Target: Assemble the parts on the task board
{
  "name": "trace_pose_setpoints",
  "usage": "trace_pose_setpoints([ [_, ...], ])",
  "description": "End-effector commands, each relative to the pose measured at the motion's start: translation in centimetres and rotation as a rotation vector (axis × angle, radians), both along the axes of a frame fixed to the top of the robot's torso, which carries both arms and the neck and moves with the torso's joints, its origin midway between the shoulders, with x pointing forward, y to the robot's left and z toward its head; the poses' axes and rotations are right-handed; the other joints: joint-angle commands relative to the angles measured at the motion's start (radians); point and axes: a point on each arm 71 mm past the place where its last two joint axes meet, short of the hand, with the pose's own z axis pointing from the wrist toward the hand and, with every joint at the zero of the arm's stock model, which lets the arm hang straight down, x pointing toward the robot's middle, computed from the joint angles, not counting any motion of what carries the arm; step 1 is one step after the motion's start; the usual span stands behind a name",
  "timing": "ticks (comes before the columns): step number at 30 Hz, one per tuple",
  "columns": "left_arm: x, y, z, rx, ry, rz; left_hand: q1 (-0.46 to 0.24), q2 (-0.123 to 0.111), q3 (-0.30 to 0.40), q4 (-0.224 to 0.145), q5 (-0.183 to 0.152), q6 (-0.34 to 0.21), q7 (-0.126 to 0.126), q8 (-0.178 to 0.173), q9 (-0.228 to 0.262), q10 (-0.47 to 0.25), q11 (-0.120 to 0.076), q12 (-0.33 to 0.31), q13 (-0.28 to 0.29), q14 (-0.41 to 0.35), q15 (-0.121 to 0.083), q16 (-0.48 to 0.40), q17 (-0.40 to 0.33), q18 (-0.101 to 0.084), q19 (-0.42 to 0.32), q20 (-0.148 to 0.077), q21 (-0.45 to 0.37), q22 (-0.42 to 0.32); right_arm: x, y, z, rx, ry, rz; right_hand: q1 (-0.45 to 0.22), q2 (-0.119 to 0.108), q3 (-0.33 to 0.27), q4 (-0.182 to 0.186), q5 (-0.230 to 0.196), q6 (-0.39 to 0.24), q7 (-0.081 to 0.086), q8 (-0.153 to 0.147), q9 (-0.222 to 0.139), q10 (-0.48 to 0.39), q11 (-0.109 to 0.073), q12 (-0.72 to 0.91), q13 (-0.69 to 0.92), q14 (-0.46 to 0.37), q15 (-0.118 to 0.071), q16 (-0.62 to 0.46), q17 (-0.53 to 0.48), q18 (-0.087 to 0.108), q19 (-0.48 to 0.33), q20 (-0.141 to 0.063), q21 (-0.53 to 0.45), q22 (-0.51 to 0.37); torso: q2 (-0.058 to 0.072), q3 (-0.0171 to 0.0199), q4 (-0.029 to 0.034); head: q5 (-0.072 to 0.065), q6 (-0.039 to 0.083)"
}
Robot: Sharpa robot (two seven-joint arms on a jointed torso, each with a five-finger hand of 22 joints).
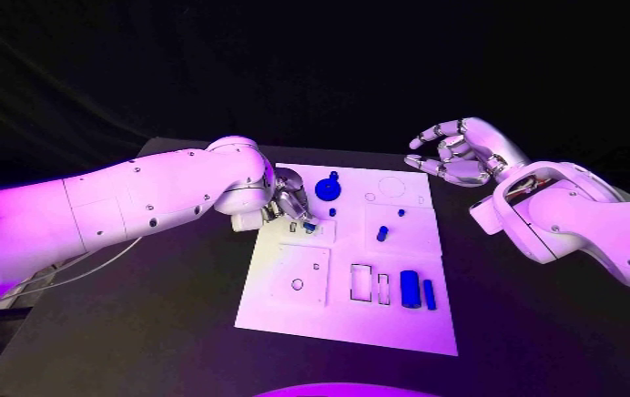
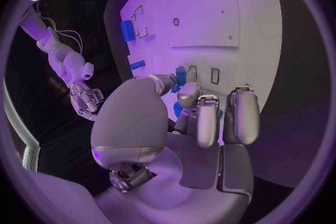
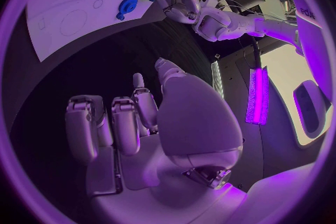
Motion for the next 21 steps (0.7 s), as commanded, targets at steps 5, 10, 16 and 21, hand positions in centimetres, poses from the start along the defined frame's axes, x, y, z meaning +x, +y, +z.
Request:
trace_pose_setpoints([
  [5, 0.11, -0.61, 0.45, 0.032, -0.106, -0.029, -0.015, -0.004, 0.172, -0.167, 0.008, 0.006, -0.004, 0.006, 0.020, 0.013, -0.001, 0.008, 0.005, 0.093, -0.005, 0.007, 0.227, -0.015, 0.008, -0.002, 0.008, 0.032, -0.03, 0.06, -0.09, -0.006, 0.000, 0.011, -0.010, 0.000, 0.006, 0.001, 0.002, 0.000, -0.005, 0.006, 0.001, -0.001, -0.006, 0.002, 0.017, 0.081, -0.006, -0.006, 0.161, 0.020, 0.036, -0.006, -0.006, 0.196, 0.000, 0.0002, -0.0007, 0.000, 0.000],
  [10, 0.11, -0.96, 0.27, 0.067, -0.141, -0.046, -0.019, -0.007, 0.179, -0.172, 0.008, 0.008, -0.005, 0.007, 0.022, 0.017, -0.002, 0.012, 0.010, 0.093, -0.005, 0.007, 0.228, -0.016, 0.011, -0.002, 0.010, 0.036, -0.04, 0.09, -0.12, -0.005, 0.001, 0.012, -0.010, 0.000, 0.006, 0.001, 0.002, 0.000, -0.005, 0.006, 0.001, -0.001, -0.006, 0.002, 0.017, 0.081, -0.006, -0.006, 0.161, 0.020, 0.036, -0.006, -0.006, 0.196, 0.001, -0.0004, -0.0019, 0.001, -0.001],
  [16, 0.07, -1.23, 0.02, 0.110, -0.162, -0.065, -0.028, -0.012, 0.194, -0.181, 0.010, 0.011, -0.006, 0.009, 0.025, 0.025, -0.003, 0.019, 0.019, 0.093, -0.006, 0.008, 0.229, -0.018, 0.019, -0.003, 0.014, 0.047, -0.05, 0.10, -0.14, -0.005, 0.002, 0.012, -0.011, 0.000, 0.007, 0.001, 0.003, -0.001, -0.005, 0.007, 0.001, -0.001, -0.007, 0.001, 0.016, 0.081, -0.006, -0.006, 0.161, 0.020, 0.036, -0.006, -0.007, 0.196, 0.001, -0.0002, -0.0023, 0.003, -0.003],
  [21, -0.03, -1.31, -0.18, 0.139, -0.158, -0.083, -0.036, -0.014, 0.202, -0.186, 0.010, 0.012, -0.007, 0.009, 0.028, 0.034, -0.004, 0.029, 0.032, 0.093, -0.007, 0.007, 0.228, -0.022, 0.032, -0.004, 0.021, 0.064, -0.07, 0.11, -0.15, -0.004, 0.002, 0.013, -0.011, 0.000, 0.007, 0.001, 0.003, -0.001, -0.005, 0.007, 0.001, -0.001, -0.007, 0.001, 0.016, 0.081, -0.006, -0.006, 0.161, 0.020, 0.036, -0.006, -0.007, 0.196, 0.001, -0.0007, -0.0018, 0.003, -0.005],
])
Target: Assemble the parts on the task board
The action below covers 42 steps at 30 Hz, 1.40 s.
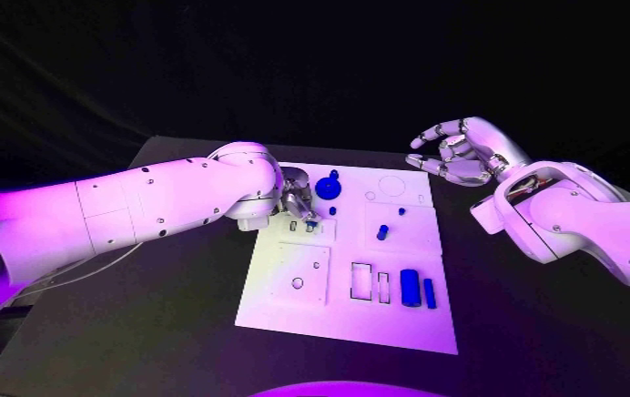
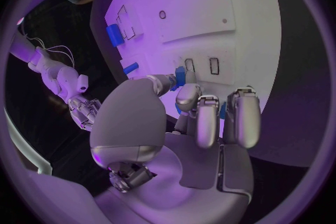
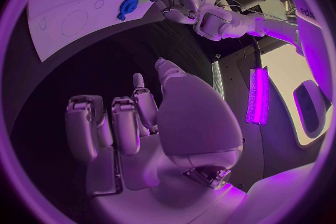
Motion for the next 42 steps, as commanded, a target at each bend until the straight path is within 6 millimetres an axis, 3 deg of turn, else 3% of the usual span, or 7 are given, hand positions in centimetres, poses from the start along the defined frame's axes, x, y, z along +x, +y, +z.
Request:
trace_pose_setpoints([
  [1, 0.00, -0.11, -0.01, 0.049, -0.024, -0.028, -0.011, 0.002, 0.178, -0.173, 0.006, 0.011, -0.006, 0.002, 0.000, 0.007, -0.002, 0.003, 0.001, 0.093, -0.008, 0.004, 0.228, -0.006, 0.007, 0.003, 0.006, 0.064, -0.08, 0.14, -0.05, -0.005, 0.000, 0.014, -0.011, 0.000, 0.007, 0.001, 0.003, -0.001, -0.005, 0.007, 0.001, -0.001, -0.007, 0.001, 0.016, 0.081, -0.006, -0.006, 0.160, 0.020, 0.036, -0.006, -0.007, 0.196, 0.000, -0.0005, 0.0010, 0.000, -0.003],
  [42, -0.41, -0.15, -0.90, 0.102, 0.033, -0.065, -0.050, -0.006, 0.203, -0.184, 0.003, 0.026, -0.014, 0.020, 0.016, 0.014, -0.007, 0.007, 0.004, 0.095, -0.012, 0.006, 0.232, -0.007, 0.009, 0.001, 0.008, 0.067, -0.13, 0.17, -0.09, -0.004, 0.000, 0.016, -0.013, 0.001, 0.007, 0.002, 0.005, -0.001, -0.005, 0.008, 0.002, -0.002, -0.007, 0.000, 0.015, 0.081, -0.006, -0.006, 0.160, 0.020, 0.036, -0.006, -0.008, 0.195, 0.000, 0.0002, 0.0011, 0.001, -0.007],
])
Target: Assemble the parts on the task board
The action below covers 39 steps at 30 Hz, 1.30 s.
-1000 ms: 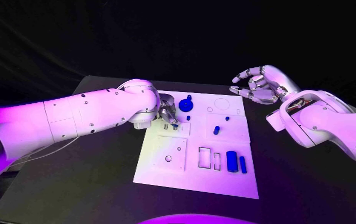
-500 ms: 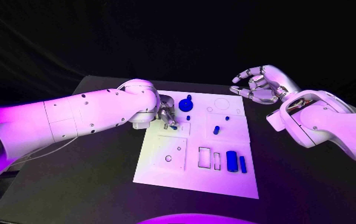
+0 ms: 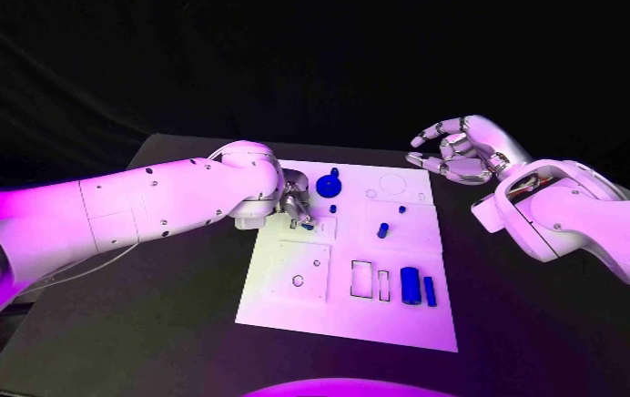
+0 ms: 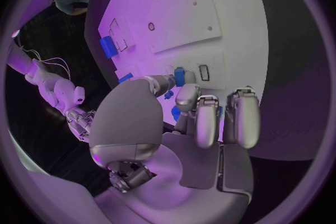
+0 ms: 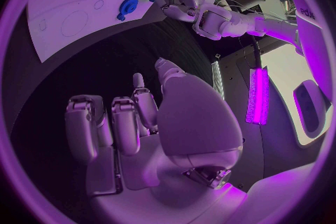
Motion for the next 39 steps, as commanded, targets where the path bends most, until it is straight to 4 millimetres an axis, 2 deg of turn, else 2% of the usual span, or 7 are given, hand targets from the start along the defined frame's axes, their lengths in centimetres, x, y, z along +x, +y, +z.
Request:
trace_pose_setpoints([
  [1, -0.24, -0.14, -0.33, 0.015, 0.021, -0.013, -0.002, 0.007, 0.158, -0.150, -0.001, 0.018, -0.012, 0.005, 0.002, 0.007, 0.000, 0.004, 0.001, 0.095, -0.005, 0.007, 0.231, -0.007, 0.006, -0.003, 0.003, 0.067, -0.08, 0.16, -0.03, -0.004, -0.001, 0.015, -0.013, 0.001, 0.007, 0.002, 0.005, -0.001, -0.005, 0.004, 0.001, -0.002, -0.007, 0.000, 0.015, 0.081, -0.006, -0.006, 0.160, 0.020, 0.036, -0.006, -0.004, 0.195, 0.000, 0.0004, 0.0007, 0.000, 0.000],
  [12, -0.26, -0.19, -0.41, 0.014, 0.033, -0.013, -0.054, 0.003, 0.145, -0.132, -0.009, 0.031, -0.023, 0.017, 0.012, 0.015, -0.009, 0.010, 0.008, 0.096, -0.012, 0.010, 0.236, -0.008, 0.010, -0.004, 0.005, 0.073, -0.07, 0.19, -0.07, -0.004, -0.001, 0.016, -0.015, 0.001, 0.007, 0.002, 0.006, 0.000, -0.005, 0.005, 0.001, -0.002, -0.007, 0.000, 0.015, 0.081, -0.007, -0.007, 0.159, 0.020, 0.035, -0.006, -0.005, 0.194, -0.001, 0.0005, -0.0004, 0.001, -0.001],
  [16, -0.22, -0.21, -0.43, 0.013, 0.035, -0.010, -0.082, -0.002, 0.129, -0.117, -0.010, 0.037, -0.027, 0.019, 0.013, 0.018, -0.012, 0.012, 0.012, 0.097, -0.015, 0.011, 0.238, -0.009, 0.012, -0.005, 0.006, 0.076, -0.08, 0.18, -0.07, -0.003, -0.001, 0.015, -0.015, 0.001, 0.007, 0.002, 0.006, 0.000, -0.005, 0.005, 0.001, -0.002, -0.007, 0.000, 0.015, 0.081, -0.007, -0.007, 0.159, 0.020, 0.035, -0.006, -0.005, 0.194, 0.000, 0.0003, -0.0004, 0.002, -0.001],
  [19, -0.11, -0.28, -0.45, 0.011, 0.033, -0.005, -0.129, -0.006, 0.098, -0.086, -0.012, 0.050, -0.030, 0.021, 0.014, 0.024, -0.015, 0.020, 0.021, 0.098, -0.017, 0.013, 0.242, -0.011, 0.021, -0.006, 0.010, 0.087, -0.08, 0.17, -0.07, -0.003, -0.001, 0.015, -0.016, 0.001, 0.007, 0.002, 0.006, 0.000, -0.005, 0.005, 0.001, -0.002, -0.007, -0.001, 0.014, 0.081, -0.007, -0.007, 0.159, 0.020, 0.035, -0.006, -0.005, 0.194, 0.000, 0.0004, -0.0004, 0.001, -0.001],
  [22, 0.01, -0.40, -0.54, 0.009, 0.033, -0.001, -0.146, -0.003, 0.085, -0.074, -0.012, 0.053, -0.032, 0.020, 0.013, 0.024, -0.016, 0.020, 0.022, 0.098, -0.019, 0.013, 0.241, -0.011, 0.022, -0.007, 0.010, 0.088, -0.09, 0.17, -0.07, -0.002, -0.002, 0.015, -0.016, 0.001, 0.007, 0.002, 0.006, 0.000, -0.005, 0.005, 0.001, -0.002, -0.007, -0.001, 0.014, 0.081, -0.007, -0.007, 0.159, 0.020, 0.035, -0.006, -0.005, 0.194, 0.001, 0.0000, -0.0013, 0.001, 0.000],
  [39, 0.03, -0.62, -0.99, 0.010, 0.052, -0.002, -0.178, -0.005, 0.049, -0.052, -0.014, 0.060, -0.033, 0.018, 0.013, 0.026, -0.018, 0.023, 0.027, 0.098, -0.021, 0.014, 0.243, -0.012, 0.023, -0.009, 0.011, 0.090, -0.09, 0.10, -0.13, -0.002, 0.000, 0.014, -0.019, 0.001, 0.007, 0.003, 0.006, -0.001, -0.005, 0.005, 0.001, -0.003, -0.007, -0.001, 0.013, 0.080, -0.007, -0.007, 0.158, 0.021, 0.034, -0.007, -0.006, 0.193, 0.000, 0.0007, 0.0001, -0.003, -0.007],
])
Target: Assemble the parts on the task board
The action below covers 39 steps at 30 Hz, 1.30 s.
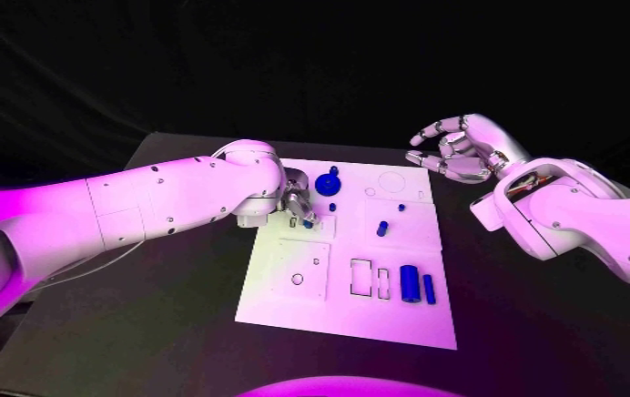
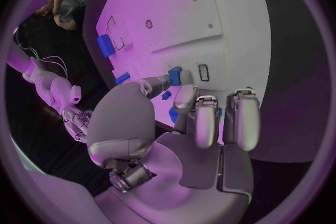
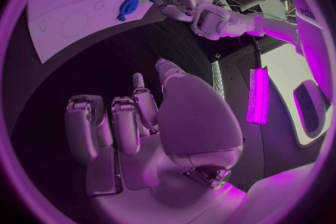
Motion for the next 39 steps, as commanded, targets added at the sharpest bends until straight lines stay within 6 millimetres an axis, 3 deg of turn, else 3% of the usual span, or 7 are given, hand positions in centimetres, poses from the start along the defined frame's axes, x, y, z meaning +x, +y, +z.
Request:
trace_pose_setpoints([
  [1, -0.44, -0.36, -0.58, 0.003, 0.042, -0.020, -0.011, 0.002, -0.009, -0.001, -0.006, 0.001, -0.003, -0.004, 0.001, 0.006, 0.002, 0.005, 0.001, 0.098, -0.006, 0.004, 0.244, -0.012, 0.006, -0.002, 0.004, 0.090, -0.07, 0.10, -0.04, -0.003, -0.001, 0.014, -0.009, 0.000, 0.004, 0.000, 0.006, -0.001, -0.005, 0.005, 0.002, -0.003, -0.007, -0.001, 0.013, 0.080, -0.007, -0.003, 0.158, 0.021, 0.034, -0.007, -0.006, 0.194, -0.001, 0.0002, 0.0004, 0.000, -0.002],
  [13, -0.42, -0.29, -0.65, 0.007, 0.049, -0.021, -0.032, -0.002, -0.042, 0.017, -0.006, 0.006, -0.003, -0.006, 0.000, 0.007, 0.002, 0.005, 0.002, 0.099, -0.006, 0.004, 0.245, -0.012, 0.007, -0.003, 0.004, 0.091, -0.11, 0.06, -0.09, -0.002, -0.001, 0.013, -0.014, 0.000, 0.003, 0.001, 0.006, -0.001, -0.005, 0.006, 0.002, -0.003, -0.007, -0.002, 0.013, 0.080, -0.007, -0.004, 0.157, 0.021, 0.034, -0.007, -0.007, 0.194, -0.001, 0.0000, 0.0003, -0.001, 0.001],
  [19, -0.31, -0.10, -0.65, 0.002, 0.038, -0.007, -0.089, -0.008, -0.141, 0.077, -0.008, 0.021, -0.003, -0.001, 0.003, 0.014, 0.002, 0.014, 0.013, 0.100, -0.006, 0.008, 0.252, -0.015, 0.015, -0.005, 0.007, 0.102, -0.11, 0.05, -0.09, 0.000, -0.003, 0.012, -0.022, 0.000, 0.001, 0.001, 0.006, -0.003, -0.005, 0.007, 0.002, -0.004, -0.007, -0.003, 0.012, 0.080, -0.007, -0.004, 0.157, 0.021, 0.033, -0.007, -0.008, 0.193, -0.002, -0.0004, 0.0001, 0.000, 0.003],
  [22, -0.29, -0.01, -0.68, -0.001, 0.032, 0.000, -0.096, -0.008, -0.175, 0.086, -0.008, 0.022, -0.005, 0.000, 0.004, 0.016, 0.001, 0.016, 0.016, 0.101, -0.007, 0.009, 0.252, -0.015, 0.017, -0.006, 0.008, 0.103, -0.11, 0.05, -0.09, 0.000, -0.004, 0.011, -0.023, -0.001, 0.001, 0.001, 0.006, -0.003, -0.005, 0.007, 0.002, -0.005, -0.007, -0.003, 0.012, 0.080, -0.007, -0.004, 0.157, 0.021, 0.034, -0.007, -0.007, 0.193, -0.001, -0.0008, -0.0002, -0.001, 0.003],
  [39, -0.47, 0.61, 0.08, -0.044, -0.010, 0.034, -0.106, 0.002, -0.210, 0.088, -0.005, 0.020, -0.006, 0.000, 0.005, 0.011, -0.001, 0.009, 0.006, 0.099, -0.009, 0.005, 0.246, -0.015, 0.016, -0.008, 0.007, 0.103, -0.04, -0.13, -0.15, 0.001, -0.007, 0.004, -0.028, -0.002, -0.001, 0.001, 0.005, -0.005, -0.005, 0.008, 0.002, -0.005, -0.007, -0.003, 0.012, 0.080, -0.007, -0.004, 0.158, 0.021, 0.033, -0.007, -0.008, 0.193, -0.002, -0.0004, 0.0001, -0.006, 0.011],
])
